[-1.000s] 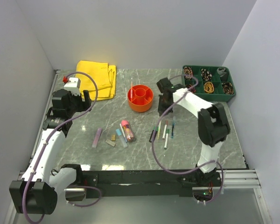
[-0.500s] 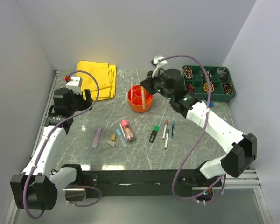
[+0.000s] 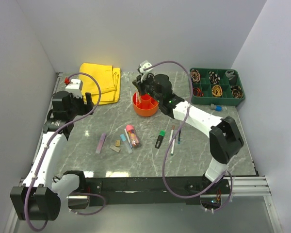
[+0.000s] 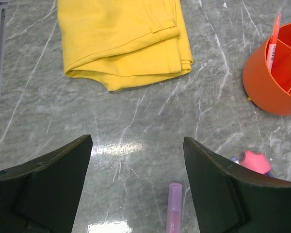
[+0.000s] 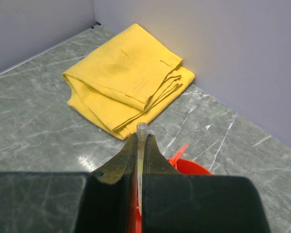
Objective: Sort the stationery into containers
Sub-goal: Place the pen in the storage box.
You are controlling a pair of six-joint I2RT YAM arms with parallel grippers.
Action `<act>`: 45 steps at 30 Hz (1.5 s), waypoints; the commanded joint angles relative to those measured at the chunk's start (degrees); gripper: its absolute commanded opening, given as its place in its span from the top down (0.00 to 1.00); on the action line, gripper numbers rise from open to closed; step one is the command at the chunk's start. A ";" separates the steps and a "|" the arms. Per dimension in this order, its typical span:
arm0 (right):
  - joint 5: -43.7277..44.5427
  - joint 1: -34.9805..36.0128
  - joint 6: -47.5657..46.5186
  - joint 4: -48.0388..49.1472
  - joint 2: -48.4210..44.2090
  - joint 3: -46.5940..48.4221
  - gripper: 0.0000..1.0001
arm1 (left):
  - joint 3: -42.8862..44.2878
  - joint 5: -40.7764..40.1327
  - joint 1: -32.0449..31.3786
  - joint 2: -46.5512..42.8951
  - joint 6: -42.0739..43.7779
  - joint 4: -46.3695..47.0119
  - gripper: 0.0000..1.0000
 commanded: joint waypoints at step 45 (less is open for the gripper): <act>10.04 -0.36 5.78 -7.73 10.57 7.82 0.69 | 0.19 1.95 2.82 -1.53 -0.59 0.43 0.18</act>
